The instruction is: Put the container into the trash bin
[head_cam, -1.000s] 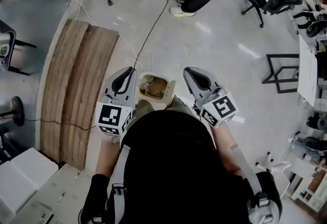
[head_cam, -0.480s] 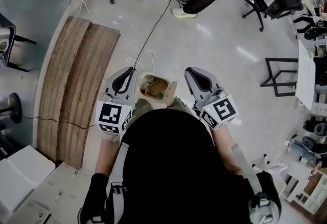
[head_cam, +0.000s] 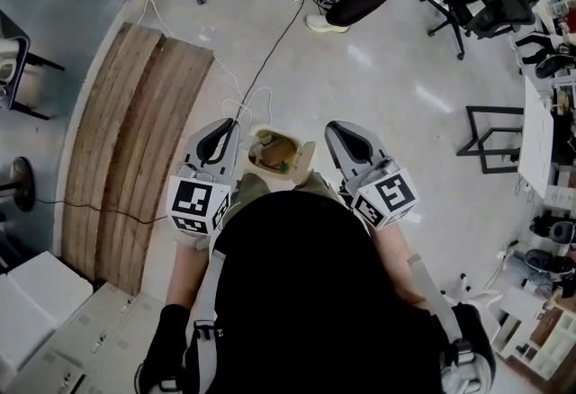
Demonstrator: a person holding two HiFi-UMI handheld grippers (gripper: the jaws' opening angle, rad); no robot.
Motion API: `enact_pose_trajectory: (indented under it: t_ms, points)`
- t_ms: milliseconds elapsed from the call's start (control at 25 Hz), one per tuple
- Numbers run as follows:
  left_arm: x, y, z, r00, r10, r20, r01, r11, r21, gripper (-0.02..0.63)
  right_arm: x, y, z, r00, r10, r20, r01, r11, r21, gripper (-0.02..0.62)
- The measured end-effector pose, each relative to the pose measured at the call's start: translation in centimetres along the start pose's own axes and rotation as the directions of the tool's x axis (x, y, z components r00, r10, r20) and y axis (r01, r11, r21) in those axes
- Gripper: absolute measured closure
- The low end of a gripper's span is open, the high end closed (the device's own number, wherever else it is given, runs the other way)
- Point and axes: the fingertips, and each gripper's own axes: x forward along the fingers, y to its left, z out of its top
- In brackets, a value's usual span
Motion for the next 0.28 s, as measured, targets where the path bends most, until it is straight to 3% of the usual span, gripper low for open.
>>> enact_pose_trajectory:
  t_ms: [280]
  points:
    - [-0.80,0.39,-0.56,1.000,-0.014,-0.001,0.014,1.000,-0.011,0.595,0.25,0.99,-0.21,1.000,-0.014,-0.006,0.014,1.000,0.009,0.580]
